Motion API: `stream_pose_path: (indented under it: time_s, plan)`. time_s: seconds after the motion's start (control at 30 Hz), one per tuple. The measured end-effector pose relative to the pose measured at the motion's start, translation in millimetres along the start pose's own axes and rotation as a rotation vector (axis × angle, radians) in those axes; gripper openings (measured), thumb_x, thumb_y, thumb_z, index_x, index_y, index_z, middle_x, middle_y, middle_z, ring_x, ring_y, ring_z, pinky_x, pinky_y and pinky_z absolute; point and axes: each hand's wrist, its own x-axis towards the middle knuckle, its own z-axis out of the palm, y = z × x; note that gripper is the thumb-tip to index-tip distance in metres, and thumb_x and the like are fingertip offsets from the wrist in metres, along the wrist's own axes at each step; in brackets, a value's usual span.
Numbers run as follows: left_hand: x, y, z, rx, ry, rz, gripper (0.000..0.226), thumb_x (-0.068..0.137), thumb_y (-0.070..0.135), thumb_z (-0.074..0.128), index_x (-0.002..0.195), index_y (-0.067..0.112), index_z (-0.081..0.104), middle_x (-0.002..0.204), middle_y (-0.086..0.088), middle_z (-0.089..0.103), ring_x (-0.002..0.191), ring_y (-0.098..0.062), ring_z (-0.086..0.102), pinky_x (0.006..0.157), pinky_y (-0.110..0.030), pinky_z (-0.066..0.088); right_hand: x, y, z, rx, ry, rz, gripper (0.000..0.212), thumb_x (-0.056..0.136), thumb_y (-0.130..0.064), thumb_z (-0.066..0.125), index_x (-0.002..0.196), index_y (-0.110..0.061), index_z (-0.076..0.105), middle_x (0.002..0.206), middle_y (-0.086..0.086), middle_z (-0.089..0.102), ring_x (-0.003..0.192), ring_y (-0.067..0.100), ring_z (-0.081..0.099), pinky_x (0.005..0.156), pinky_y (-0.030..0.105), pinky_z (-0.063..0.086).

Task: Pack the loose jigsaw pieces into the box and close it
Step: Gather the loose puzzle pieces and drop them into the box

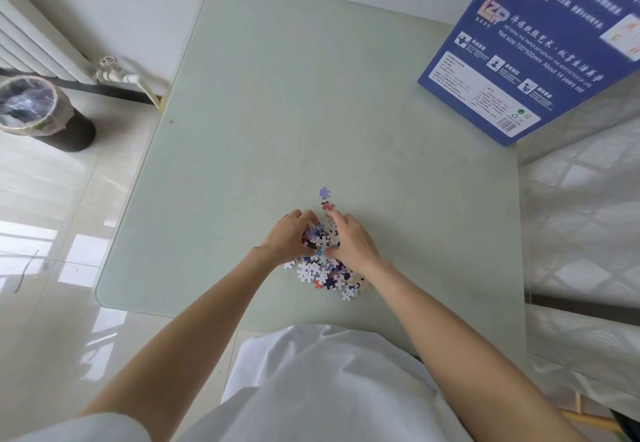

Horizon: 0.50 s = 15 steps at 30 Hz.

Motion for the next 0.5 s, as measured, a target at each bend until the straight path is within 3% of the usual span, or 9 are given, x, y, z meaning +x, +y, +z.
stream_pose_path:
  time_s: [0.13, 0.3, 0.5]
  plan:
    - [-2, 2, 3, 0.014, -0.021, 0.023, 0.053, 0.071, 0.024, 0.077, 0.117, 0.018, 0.050, 0.107, -0.005, 0.049, 0.095, -0.021, 0.049, 0.075, -0.023, 0.036, 2, -2, -1, -0.040, -0.001, -0.008, 0.058, 0.074, -0.022, 0.077, 0.122, -0.017, 0.046, 0.113, 0.008, 0.039, 0.099, 0.022, 0.049, 0.080, 0.033, 0.049]
    - [-7, 11, 16, 0.071, 0.032, 0.021, 0.060, 0.072, 0.026, 0.077, 0.123, 0.016, 0.047, 0.116, -0.006, 0.049, 0.105, -0.023, 0.047, 0.087, -0.029, 0.042, 1, -2, 1, -0.078, 0.028, -0.022, 0.043, 0.074, -0.025, 0.077, 0.105, -0.011, 0.051, 0.110, 0.006, 0.041, 0.091, 0.021, 0.050, 0.072, 0.029, 0.045]
    - [-4, 14, 15, 0.038, 0.038, -0.043, 0.049, 0.073, 0.028, 0.076, 0.113, 0.012, 0.052, 0.103, -0.008, 0.057, 0.097, -0.025, 0.052, 0.075, -0.026, 0.039, 1, 2, -4, -0.032, -0.013, -0.014, 0.044, 0.074, -0.024, 0.077, 0.109, -0.013, 0.051, 0.109, 0.005, 0.053, 0.096, 0.023, 0.055, 0.077, 0.031, 0.045]
